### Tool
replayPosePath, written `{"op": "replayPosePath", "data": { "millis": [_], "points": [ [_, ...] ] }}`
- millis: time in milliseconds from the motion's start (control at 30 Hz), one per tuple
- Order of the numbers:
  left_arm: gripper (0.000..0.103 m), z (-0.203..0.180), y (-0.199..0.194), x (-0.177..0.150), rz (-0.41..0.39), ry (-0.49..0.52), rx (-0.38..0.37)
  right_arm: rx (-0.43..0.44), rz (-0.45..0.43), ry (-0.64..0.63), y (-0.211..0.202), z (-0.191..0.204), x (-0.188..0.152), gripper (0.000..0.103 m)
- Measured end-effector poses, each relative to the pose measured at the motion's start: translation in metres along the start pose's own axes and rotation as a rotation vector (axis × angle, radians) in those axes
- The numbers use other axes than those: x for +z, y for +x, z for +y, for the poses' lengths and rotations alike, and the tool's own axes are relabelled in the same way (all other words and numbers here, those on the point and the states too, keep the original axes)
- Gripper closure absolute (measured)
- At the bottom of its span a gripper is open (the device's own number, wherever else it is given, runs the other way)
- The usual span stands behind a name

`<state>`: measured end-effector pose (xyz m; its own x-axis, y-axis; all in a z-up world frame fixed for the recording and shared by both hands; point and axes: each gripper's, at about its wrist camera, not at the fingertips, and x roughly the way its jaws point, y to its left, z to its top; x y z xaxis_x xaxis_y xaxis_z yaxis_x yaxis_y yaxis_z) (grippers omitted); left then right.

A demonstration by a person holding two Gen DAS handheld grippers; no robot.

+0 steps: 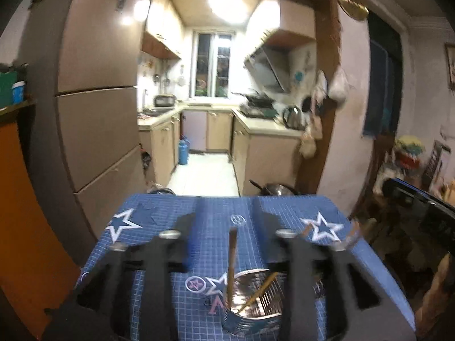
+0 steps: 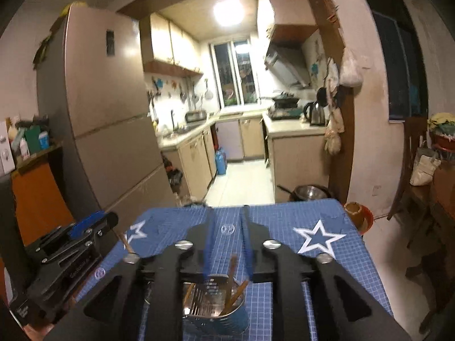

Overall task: Organize utensils
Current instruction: 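Open the left tool to drop its chopstick in while the right tool releases its chopstick, then move both open tools back from the holder toward the remaining chopsticks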

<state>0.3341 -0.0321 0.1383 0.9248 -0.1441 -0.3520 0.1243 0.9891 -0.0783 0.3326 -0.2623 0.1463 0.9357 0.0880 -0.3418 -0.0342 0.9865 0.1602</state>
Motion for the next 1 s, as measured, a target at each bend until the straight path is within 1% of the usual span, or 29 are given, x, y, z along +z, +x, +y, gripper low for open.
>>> {"op": "replayPosePath", "data": {
  "millis": [100,133,233,300,333,367,433,500,533,633,700,733,833,900,933,1000],
  "points": [
    [0.062,0.016,-0.024,0.015,-0.067,-0.047,0.008,-0.01,-0.032,0.014,-0.016,-0.01,0.007,0.079],
    [0.062,0.019,-0.032,0.018,-0.09,-0.051,0.015,-0.012,-0.041,0.007,-0.022,-0.012,0.008,0.079],
    [0.062,0.035,-0.072,0.024,-0.18,-0.039,0.062,-0.027,-0.061,-0.023,-0.053,-0.025,0.002,0.079],
    [0.061,0.048,-0.105,0.019,-0.226,-0.029,0.074,-0.046,-0.069,-0.05,-0.074,-0.035,-0.009,0.079],
    [0.057,0.054,-0.122,0.013,-0.243,-0.022,0.08,-0.045,-0.062,-0.058,-0.086,-0.042,-0.017,0.079],
    [0.056,0.058,-0.133,0.008,-0.252,-0.016,0.084,-0.044,-0.055,-0.062,-0.095,-0.047,-0.025,0.079],
    [0.052,0.065,-0.155,-0.007,-0.254,0.012,0.087,-0.055,-0.035,-0.079,-0.121,-0.061,-0.05,0.079],
    [0.05,0.071,-0.173,-0.03,-0.232,0.056,0.101,-0.071,-0.01,-0.09,-0.143,-0.072,-0.076,0.079],
    [0.049,0.074,-0.184,-0.047,-0.216,0.087,0.11,-0.079,0.004,-0.089,-0.152,-0.076,-0.088,0.079],
    [0.048,0.079,-0.2,-0.082,-0.169,0.151,0.128,-0.085,0.075,-0.076,-0.186,-0.089,-0.142,0.079],
    [0.048,0.082,-0.211,-0.111,-0.115,0.186,0.114,-0.098,0.102,-0.095,-0.204,-0.088,-0.174,0.079],
    [0.048,0.082,-0.216,-0.13,-0.077,0.204,0.1,-0.099,0.115,-0.116,-0.213,-0.084,-0.193,0.079],
    [0.048,0.078,-0.225,-0.169,0.012,0.221,0.055,-0.104,0.141,-0.196,-0.236,-0.066,-0.242,0.079],
    [0.049,0.07,-0.23,-0.204,0.091,0.231,0.024,-0.089,0.157,-0.238,-0.247,-0.051,-0.269,0.079],
    [0.049,0.067,-0.231,-0.213,0.106,0.238,0.016,-0.075,0.165,-0.256,-0.253,-0.043,-0.283,0.079],
    [0.049,0.055,-0.238,-0.242,0.145,0.253,-0.02,-0.052,0.173,-0.283,-0.262,-0.028,-0.304,0.079]
  ]
}}
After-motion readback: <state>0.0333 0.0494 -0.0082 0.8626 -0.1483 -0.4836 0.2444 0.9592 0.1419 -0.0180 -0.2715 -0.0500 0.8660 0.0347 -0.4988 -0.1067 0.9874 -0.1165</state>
